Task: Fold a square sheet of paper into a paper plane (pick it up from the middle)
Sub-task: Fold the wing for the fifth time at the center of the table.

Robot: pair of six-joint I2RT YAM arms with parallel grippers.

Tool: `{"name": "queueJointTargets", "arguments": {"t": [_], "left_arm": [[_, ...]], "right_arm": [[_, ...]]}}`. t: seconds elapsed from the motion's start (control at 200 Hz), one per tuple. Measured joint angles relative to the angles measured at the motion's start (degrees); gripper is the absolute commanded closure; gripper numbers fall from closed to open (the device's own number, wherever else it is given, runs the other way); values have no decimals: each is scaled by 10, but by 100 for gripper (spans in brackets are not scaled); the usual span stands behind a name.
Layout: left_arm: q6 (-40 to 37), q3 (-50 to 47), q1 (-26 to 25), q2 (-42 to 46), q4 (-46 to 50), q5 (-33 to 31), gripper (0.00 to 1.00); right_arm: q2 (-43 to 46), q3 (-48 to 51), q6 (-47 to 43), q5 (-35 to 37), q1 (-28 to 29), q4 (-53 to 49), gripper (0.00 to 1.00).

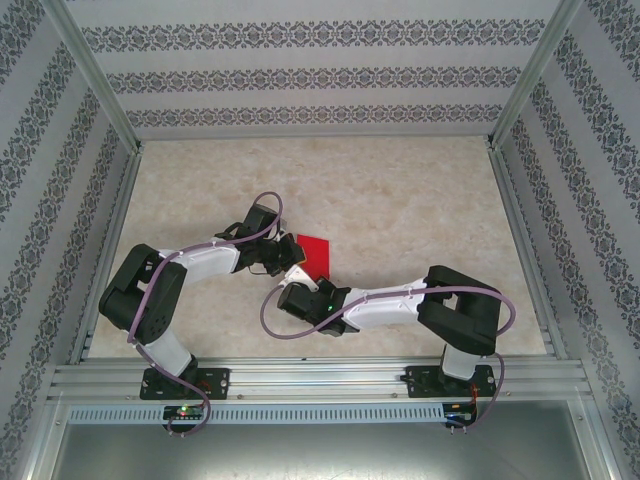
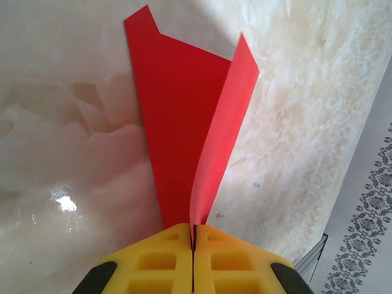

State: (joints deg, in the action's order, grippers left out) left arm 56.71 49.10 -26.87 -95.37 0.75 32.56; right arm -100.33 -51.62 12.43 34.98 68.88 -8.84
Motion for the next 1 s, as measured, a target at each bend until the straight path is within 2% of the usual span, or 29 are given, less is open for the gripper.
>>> {"name": "queueJointTargets", "arguments": {"t": [0.195, 0.32, 0.375, 0.49, 0.575, 0.674, 0.839, 1.004], "left_arm": [[0, 0, 0, 3, 0, 0, 90], [0, 0, 0, 6, 4, -5, 85], [0, -1, 0, 14, 11, -13, 76], [-3, -5, 0, 45, 36, -36, 70], [-7, -8, 0, 72, 52, -57, 52], [-11, -14, 0, 96, 63, -75, 42], [-9, -15, 0, 93, 72, -83, 35], [-7, -15, 0, 71, 74, -82, 32]], "right_arm": [[0, 0, 0, 3, 0, -2, 100], [0, 0, 0, 1, 0, 0, 100], [1, 5, 0, -9, -1, 12, 100], [26, 42, 5, -72, -15, 51, 100], [57, 76, 11, -133, -37, 84, 100], [80, 101, 13, -183, -58, 119, 100], [83, 108, 13, -210, -61, 143, 100], [83, 109, 11, -211, -61, 154, 100]]}}
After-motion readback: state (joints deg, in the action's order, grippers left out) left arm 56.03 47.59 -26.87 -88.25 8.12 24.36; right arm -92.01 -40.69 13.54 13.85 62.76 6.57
